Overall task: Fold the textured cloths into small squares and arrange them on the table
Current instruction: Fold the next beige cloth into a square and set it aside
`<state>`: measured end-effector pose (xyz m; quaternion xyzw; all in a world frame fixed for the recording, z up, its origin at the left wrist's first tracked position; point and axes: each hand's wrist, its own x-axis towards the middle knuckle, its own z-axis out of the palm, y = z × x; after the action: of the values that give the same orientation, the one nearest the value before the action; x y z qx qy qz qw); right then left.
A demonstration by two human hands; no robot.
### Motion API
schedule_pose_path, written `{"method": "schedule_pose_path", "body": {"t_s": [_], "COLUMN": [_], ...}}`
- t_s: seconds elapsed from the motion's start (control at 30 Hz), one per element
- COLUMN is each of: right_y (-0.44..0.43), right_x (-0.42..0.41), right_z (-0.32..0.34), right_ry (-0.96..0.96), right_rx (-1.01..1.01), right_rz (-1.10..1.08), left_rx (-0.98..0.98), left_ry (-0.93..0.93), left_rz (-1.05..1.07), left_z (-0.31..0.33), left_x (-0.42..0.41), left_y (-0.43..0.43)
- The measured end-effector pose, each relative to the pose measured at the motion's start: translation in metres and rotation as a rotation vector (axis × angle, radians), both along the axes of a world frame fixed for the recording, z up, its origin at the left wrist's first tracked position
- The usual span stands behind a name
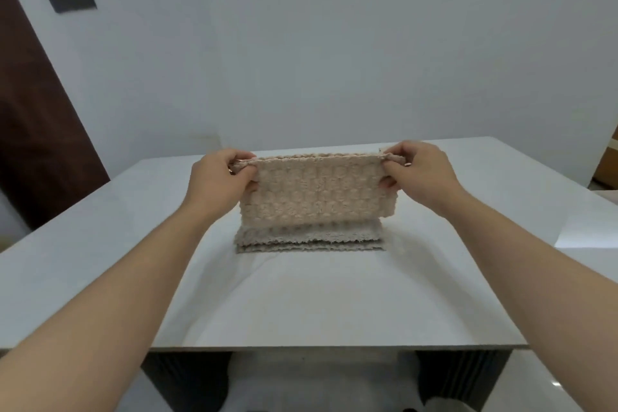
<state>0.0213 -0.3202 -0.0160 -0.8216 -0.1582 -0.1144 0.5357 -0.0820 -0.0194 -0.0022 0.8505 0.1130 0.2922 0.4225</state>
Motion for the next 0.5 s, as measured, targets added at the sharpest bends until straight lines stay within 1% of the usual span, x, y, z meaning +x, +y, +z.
{"method": "schedule_pose_path", "body": {"t_s": [0.13, 0.23, 0.3, 0.4, 0.5], "right_y": [-0.008, -0.009, -0.008, -0.009, -0.013], "right_x": [-0.022, -0.036, -0.046, -0.071, -0.102], "right_z": [0.024, 0.031, 0.026, 0.004, -0.037], "right_ry": [0.131, 0.155, 0.089, -0.092, -0.144], "right_rx": [-0.011, -0.002, 0.009, -0.117, -0.204], "right_rz": [0.137, 0.181, 0.158, 0.059, 0.059], "left_rx": [-0.152, -0.167, -0.165, -0.034, 0.071], "left_ry": [0.154, 0.172, 0.114, 0.021, -0.001], "left_rz": [-0.107, -0.125, -0.099, -0.018, -0.079], "left_z": [0.014, 0.020, 0.017, -0.005, -0.049], "left_x": [-0.026, -0.042, -0.053, -0.079, -0.109], "left_y": [0.012, 0.017, 0.020, 0.017, 0.009]}}
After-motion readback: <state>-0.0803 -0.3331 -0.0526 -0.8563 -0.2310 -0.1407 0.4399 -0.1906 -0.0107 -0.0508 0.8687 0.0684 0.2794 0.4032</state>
